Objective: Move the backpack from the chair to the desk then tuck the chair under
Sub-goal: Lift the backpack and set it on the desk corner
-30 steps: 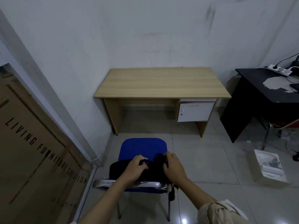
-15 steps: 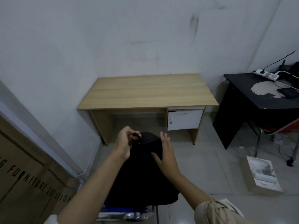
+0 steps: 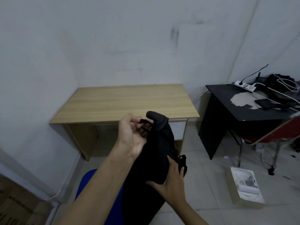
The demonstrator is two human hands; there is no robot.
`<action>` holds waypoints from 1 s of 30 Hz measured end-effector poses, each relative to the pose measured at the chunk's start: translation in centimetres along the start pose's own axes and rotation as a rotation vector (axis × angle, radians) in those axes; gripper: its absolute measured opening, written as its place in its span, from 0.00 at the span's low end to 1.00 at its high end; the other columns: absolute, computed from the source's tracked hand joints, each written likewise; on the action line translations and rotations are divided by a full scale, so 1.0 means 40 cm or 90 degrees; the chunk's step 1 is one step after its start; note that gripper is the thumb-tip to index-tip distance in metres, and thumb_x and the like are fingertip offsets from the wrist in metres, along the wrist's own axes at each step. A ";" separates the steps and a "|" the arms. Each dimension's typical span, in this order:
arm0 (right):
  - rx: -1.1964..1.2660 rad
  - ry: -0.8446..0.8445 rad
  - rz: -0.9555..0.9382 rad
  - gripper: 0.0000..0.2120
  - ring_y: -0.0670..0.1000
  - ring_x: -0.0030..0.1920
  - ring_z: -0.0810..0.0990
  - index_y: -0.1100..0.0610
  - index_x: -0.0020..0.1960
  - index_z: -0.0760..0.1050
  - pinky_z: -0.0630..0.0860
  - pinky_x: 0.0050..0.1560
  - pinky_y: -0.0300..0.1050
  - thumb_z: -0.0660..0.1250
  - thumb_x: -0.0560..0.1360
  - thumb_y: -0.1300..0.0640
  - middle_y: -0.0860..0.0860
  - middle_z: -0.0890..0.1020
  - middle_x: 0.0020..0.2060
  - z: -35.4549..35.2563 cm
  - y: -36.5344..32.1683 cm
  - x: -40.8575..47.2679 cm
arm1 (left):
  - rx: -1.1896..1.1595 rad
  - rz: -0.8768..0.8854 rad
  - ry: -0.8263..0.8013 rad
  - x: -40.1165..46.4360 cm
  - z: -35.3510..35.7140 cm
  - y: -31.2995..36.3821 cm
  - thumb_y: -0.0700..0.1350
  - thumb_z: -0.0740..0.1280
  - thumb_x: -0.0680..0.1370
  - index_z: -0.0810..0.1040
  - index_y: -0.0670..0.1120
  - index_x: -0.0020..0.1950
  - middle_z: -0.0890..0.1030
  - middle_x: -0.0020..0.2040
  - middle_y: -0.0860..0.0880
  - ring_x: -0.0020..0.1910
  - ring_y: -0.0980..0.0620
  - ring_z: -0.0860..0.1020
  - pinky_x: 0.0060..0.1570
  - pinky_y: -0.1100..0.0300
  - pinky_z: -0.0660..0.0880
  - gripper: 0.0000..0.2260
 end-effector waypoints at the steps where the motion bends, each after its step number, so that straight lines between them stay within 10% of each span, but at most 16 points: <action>1: 0.003 0.009 -0.008 0.53 0.50 0.68 0.67 0.52 0.70 0.60 0.48 0.75 0.64 0.63 0.56 0.20 0.47 0.70 0.63 -0.023 -0.001 0.031 | 0.002 -0.005 -0.020 0.012 0.030 -0.016 0.40 0.58 0.62 0.65 0.45 0.25 0.69 0.36 0.44 0.37 0.48 0.73 0.46 0.57 0.68 0.05; 7: -0.020 -0.115 -0.116 0.28 0.49 0.61 0.75 0.49 0.66 0.71 0.59 0.73 0.55 0.60 0.73 0.33 0.47 0.81 0.57 -0.054 -0.031 0.158 | 0.022 -0.010 -0.072 0.078 0.138 -0.075 0.42 0.60 0.57 0.63 0.45 0.27 0.73 0.35 0.42 0.38 0.47 0.72 0.43 0.56 0.67 0.06; 10: 0.091 -0.121 -0.077 0.16 0.53 0.51 0.81 0.55 0.59 0.77 0.77 0.56 0.52 0.63 0.78 0.46 0.53 0.84 0.50 -0.056 -0.020 0.185 | 0.006 0.011 -0.051 0.127 0.161 -0.078 0.40 0.59 0.60 0.65 0.45 0.25 0.74 0.30 0.45 0.36 0.48 0.71 0.40 0.58 0.66 0.04; 16: 0.037 -0.150 -0.116 0.16 0.53 0.47 0.81 0.55 0.60 0.73 0.79 0.45 0.49 0.60 0.79 0.44 0.53 0.83 0.50 -0.066 -0.024 0.252 | 0.054 0.120 0.078 0.241 0.100 -0.018 0.38 0.57 0.73 0.73 0.43 0.36 0.78 0.28 0.51 0.32 0.53 0.76 0.32 0.66 0.75 0.07; 22: 0.035 -0.204 -0.064 0.12 0.51 0.40 0.80 0.55 0.50 0.76 0.76 0.39 0.47 0.60 0.80 0.47 0.50 0.82 0.39 -0.079 0.025 0.357 | 0.301 0.146 0.184 0.342 -0.060 -0.006 0.45 0.56 0.80 0.72 0.48 0.58 0.74 0.55 0.52 0.63 0.51 0.69 0.67 0.52 0.65 0.09; 30: 0.058 -0.167 -0.052 0.15 0.45 0.33 0.78 0.50 0.35 0.71 0.71 0.33 0.40 0.61 0.79 0.45 0.48 0.78 0.29 -0.068 0.049 0.576 | 0.302 0.054 0.225 0.567 -0.146 -0.035 0.44 0.56 0.80 0.73 0.46 0.57 0.72 0.61 0.47 0.62 0.48 0.71 0.65 0.50 0.65 0.09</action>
Point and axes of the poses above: each hand's wrist, its own x-axis towards the middle knuckle, its own z-axis out of the palm, y = z × x, the point moved 5 cm from there along x, towards the middle knuckle
